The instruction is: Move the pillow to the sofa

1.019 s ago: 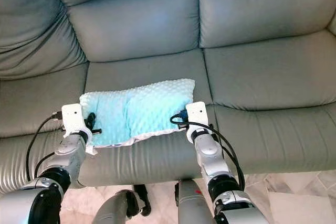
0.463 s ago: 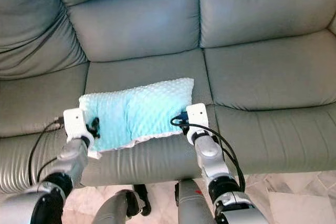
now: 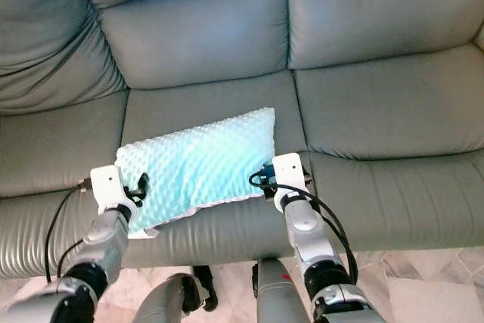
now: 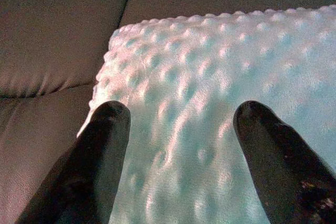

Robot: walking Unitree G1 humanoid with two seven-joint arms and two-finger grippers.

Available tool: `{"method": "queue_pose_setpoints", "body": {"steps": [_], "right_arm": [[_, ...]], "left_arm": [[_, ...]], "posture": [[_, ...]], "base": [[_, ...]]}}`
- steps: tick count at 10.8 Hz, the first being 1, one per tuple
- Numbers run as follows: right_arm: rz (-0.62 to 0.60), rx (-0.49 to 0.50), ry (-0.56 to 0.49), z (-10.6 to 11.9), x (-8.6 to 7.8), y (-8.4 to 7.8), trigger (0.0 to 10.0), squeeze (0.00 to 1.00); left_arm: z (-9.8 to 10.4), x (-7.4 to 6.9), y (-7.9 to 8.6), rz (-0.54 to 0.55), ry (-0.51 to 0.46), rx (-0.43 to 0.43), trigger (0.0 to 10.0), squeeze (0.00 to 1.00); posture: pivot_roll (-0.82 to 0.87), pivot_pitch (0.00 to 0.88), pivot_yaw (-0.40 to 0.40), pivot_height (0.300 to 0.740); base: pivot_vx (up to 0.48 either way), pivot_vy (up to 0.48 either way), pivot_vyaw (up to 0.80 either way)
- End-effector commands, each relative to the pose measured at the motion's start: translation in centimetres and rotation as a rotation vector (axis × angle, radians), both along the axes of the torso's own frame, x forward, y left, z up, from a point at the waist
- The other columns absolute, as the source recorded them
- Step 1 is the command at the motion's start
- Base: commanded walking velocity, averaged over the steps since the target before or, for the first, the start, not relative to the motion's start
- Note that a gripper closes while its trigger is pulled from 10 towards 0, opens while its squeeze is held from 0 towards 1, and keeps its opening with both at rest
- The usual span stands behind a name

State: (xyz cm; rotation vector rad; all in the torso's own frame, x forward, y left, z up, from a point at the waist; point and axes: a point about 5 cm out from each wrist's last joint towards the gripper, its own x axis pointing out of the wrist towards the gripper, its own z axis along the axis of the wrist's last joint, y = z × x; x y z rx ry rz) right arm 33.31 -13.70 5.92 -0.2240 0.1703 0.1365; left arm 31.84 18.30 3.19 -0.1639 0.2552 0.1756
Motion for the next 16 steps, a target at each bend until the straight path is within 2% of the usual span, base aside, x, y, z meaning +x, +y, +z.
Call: {"method": "queue_pose_setpoints", "body": {"steps": [1, 4, 8, 10, 12, 13, 15, 16], "right_arm": [[-0.017, -0.035, 0.046, -1.2, -0.8, -0.2, 10.0, 1.00], [-0.100, -0.086, 0.052, -1.0, -0.7, -1.3, 10.0, 1.00], [-0.133, -0.120, 0.011, 0.3, -0.3, -1.6, 10.0, 1.00], [-0.133, -0.120, 0.000, 1.4, -0.4, -1.6, 10.0, 1.00], [-0.115, -0.079, 0.053, 1.6, -0.7, -1.2, 10.0, 1.00], [-0.062, -0.014, 0.122, 1.8, -1.7, -0.6, 10.0, 1.00], [-0.017, 0.025, 0.202, 1.8, -2.9, -0.7, 10.0, 1.00], [0.045, 0.032, 0.294, 1.4, -4.6, -1.0, 10.0, 1.00]], "left_arm": [[-1.6, -1.6, 0.8, 0.031, 0.033, -0.018, 10.0, 1.00], [-2.2, -2.8, 0.6, 0.027, 0.011, -0.019, 10.0, 1.00], [-0.4, -1.8, 0.6, -0.036, -0.071, 0.007, 10.0, 1.00], [0.3, -1.5, 1.8, -0.018, -0.088, 0.024, 10.0, 1.00], [0.3, -1.5, 2.1, -0.024, -0.081, 0.001, 10.0, 1.00], [0.2, -1.8, 1.7, -0.070, -0.080, -0.027, 10.0, 1.00], [-0.2, -2.5, 1.1, -0.132, -0.043, -0.004, 10.0, 1.00], [-0.2, -3.8, 0.6, -0.225, -0.022, -0.009, 10.0, 1.00]], "posture": [[-0.25, 0.371, 0.144, 0.740], [-0.24, 0.353, 0.148, 0.740], [-0.24, 0.277, 0.156, 0.740], [-0.25, 0.221, 0.159, 0.740], [-0.26, 0.172, 0.159, 0.740], [-0.27, 0.149, 0.156, 0.740], [-0.27, 0.125, 0.152, 0.740], [-0.27, 0.108, 0.149, 0.740]], "base": [[0.000, 0.000, 0.00], [0.000, 0.000, 0.00], [0.000, 0.000, 0.00], [0.000, 0.000, 0.00], [0.000, 0.000, 0.00], [0.000, 0.000, 0.00], [0.000, 0.000, 0.00], [0.000, 0.000, 0.00]]}}
